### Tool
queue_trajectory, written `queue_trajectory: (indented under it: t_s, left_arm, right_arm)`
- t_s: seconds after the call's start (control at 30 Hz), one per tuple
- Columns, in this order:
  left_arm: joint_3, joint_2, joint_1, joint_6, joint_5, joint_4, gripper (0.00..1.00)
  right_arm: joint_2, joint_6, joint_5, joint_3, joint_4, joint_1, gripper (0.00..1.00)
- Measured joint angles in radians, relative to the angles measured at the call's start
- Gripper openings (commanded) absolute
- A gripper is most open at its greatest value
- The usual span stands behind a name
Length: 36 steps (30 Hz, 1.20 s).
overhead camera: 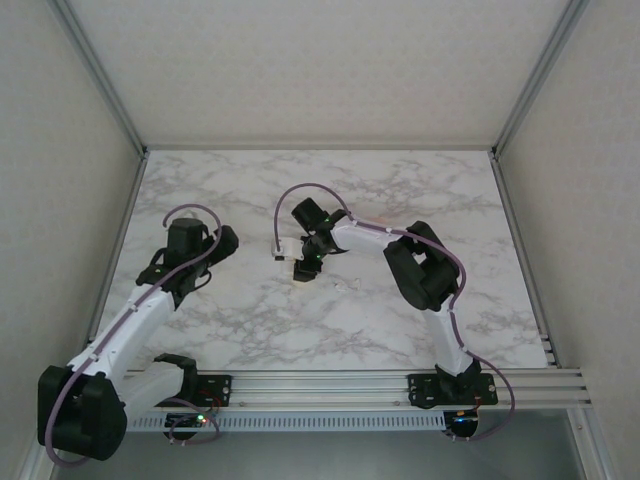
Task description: Insert wireless bluetooth earbuds into charging case
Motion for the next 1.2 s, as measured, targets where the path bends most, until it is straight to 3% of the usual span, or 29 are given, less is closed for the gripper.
queue_trajectory:
  t_s: [0.23, 0.47, 0.63, 0.9, 1.2]
  left_arm:
    - [-0.003, 0.006, 0.000, 0.019, 0.115, 0.091, 0.83]
    - [-0.008, 0.041, -0.018, 0.061, 0.408, 0.325, 0.78]
    - [0.100, 0.121, -0.107, 0.134, 0.608, 0.343, 0.76]
    - [0.237, 0.197, -0.205, 0.229, 0.816, 0.325, 0.75]
    - [0.294, 0.257, -0.247, 0.296, 0.893, 0.239, 0.57]
  right_arm:
    - [-0.135, 0.023, 0.019, -0.150, 0.079, 0.000, 0.37]
    - [-0.557, 0.019, 0.092, -0.373, 0.268, 0.000, 0.36]
    - [-0.739, -0.014, 0.148, -0.470, 0.398, 0.000, 0.36]
    - [-0.846, -0.044, 0.175, -0.535, 0.464, -0.001, 0.36]
    - [-0.872, -0.027, 0.172, -0.537, 0.493, -0.002, 0.36]
